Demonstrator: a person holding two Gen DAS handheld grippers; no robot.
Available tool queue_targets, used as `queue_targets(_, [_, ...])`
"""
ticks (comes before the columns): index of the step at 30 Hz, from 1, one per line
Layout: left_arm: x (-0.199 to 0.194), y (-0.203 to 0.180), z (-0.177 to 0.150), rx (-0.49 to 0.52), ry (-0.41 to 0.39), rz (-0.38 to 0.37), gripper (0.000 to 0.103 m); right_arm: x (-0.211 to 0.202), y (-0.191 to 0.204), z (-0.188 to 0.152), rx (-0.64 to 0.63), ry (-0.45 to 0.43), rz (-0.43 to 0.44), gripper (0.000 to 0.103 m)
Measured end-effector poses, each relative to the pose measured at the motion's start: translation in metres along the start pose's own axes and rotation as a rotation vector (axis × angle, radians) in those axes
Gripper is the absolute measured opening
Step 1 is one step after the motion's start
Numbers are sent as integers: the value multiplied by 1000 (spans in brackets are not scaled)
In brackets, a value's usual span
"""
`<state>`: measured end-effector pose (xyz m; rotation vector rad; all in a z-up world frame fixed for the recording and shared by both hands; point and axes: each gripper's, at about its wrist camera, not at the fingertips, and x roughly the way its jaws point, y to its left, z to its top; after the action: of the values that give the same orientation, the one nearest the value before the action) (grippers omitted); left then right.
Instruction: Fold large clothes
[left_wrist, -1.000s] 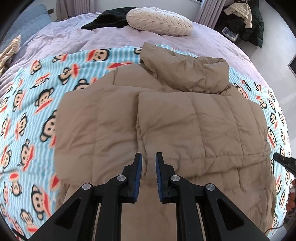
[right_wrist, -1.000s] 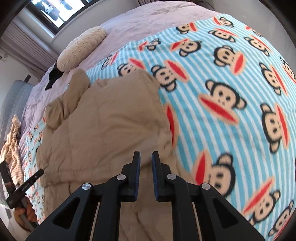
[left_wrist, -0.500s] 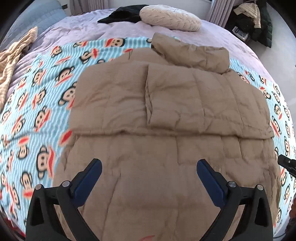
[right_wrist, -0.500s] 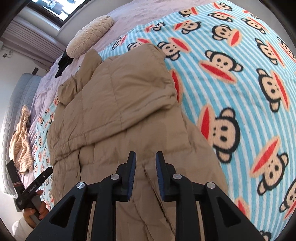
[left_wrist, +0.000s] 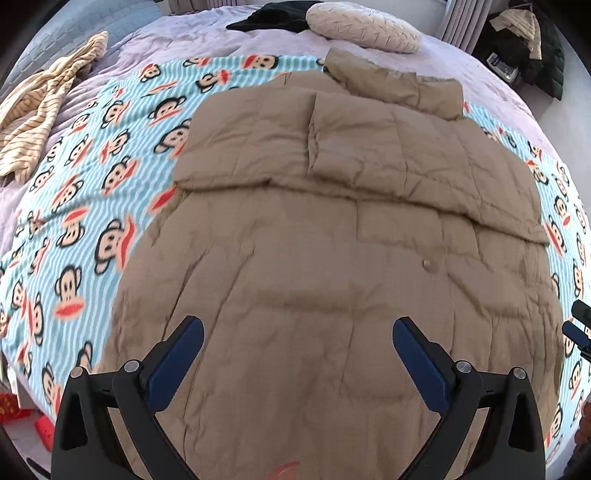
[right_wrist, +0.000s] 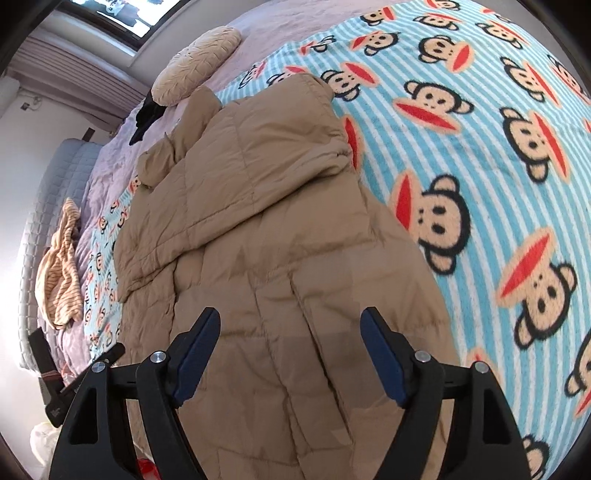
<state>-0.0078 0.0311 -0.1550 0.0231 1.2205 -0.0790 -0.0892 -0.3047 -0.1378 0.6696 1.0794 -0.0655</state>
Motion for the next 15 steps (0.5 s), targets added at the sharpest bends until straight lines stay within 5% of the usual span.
queue_targets(12, [-2, 16, -38, 41, 60, 17, 102, -8, 4, -48, 50, -27, -7, 92])
queue_targets(15, [-11, 27, -50, 50, 58, 18, 102, -4, 10, -67, 63, 0, -21, 103])
